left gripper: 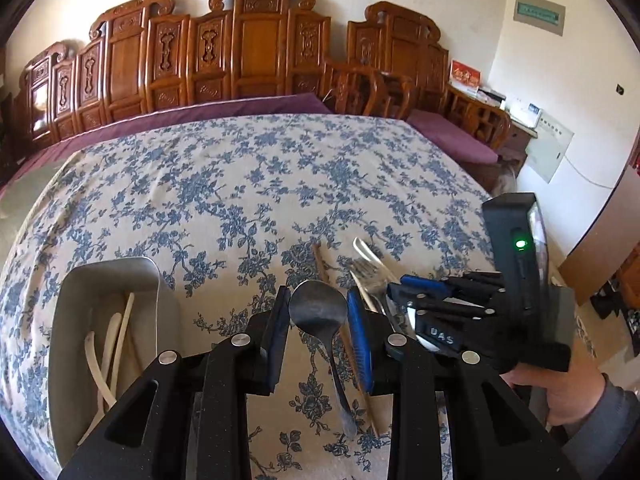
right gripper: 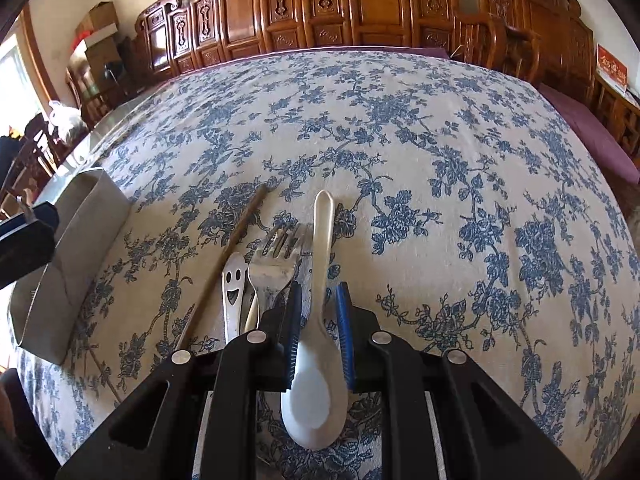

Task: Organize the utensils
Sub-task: 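Lift the metal spoon with the left gripper over the grey tray while the right holds the white spoon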

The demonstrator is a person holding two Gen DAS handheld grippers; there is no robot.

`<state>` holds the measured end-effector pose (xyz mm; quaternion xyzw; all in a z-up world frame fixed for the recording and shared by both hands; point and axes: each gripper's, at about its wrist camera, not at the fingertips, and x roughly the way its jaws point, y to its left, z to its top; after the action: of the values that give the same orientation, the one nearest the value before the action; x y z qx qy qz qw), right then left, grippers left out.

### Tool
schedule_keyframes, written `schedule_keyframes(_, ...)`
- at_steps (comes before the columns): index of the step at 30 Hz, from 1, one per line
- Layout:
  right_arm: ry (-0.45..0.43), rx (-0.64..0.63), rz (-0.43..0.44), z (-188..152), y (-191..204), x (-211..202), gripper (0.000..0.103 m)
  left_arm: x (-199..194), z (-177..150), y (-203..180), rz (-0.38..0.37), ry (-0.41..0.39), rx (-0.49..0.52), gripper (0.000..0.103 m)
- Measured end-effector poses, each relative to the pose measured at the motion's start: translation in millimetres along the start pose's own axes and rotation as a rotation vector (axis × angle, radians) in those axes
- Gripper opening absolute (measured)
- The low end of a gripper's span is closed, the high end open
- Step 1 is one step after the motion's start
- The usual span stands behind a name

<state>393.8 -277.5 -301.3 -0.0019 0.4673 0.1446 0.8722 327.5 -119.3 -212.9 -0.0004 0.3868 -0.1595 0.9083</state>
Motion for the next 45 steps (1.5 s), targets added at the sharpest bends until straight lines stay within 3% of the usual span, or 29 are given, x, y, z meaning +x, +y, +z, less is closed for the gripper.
schedule_keyframes(3,0.006,-0.022,-0.016,0.1,1.7,0.3,0.019,-4.0,0.5,-0.3,-0.009,-0.014,-0.003,0.027)
schedule_keyframes(8,0.008,-0.006,-0.032,-1.9,-5.0,-4.6,0.009,-12.0,1.6,-1.2,-0.005,-0.031,0.000,0.027)
schedule_keyframes(19,-0.094,0.050,-0.052,-11.3,-17.2,-38.6,0.008,-52.0,3.8,1.8,0.027,-0.078,0.006,0.027)
schedule_keyframes(34,-0.203,-0.039,0.031,-16.4,53.6,-76.6,0.008,-123.8,4.9,55.6,0.136,-0.145,-0.029,0.027)
schedule_keyframes(45,-0.219,-0.085,0.078,-16.1,83.4,-81.4,0.009,-135.3,-10.7,107.2,0.239,-0.113,-0.047,0.027)
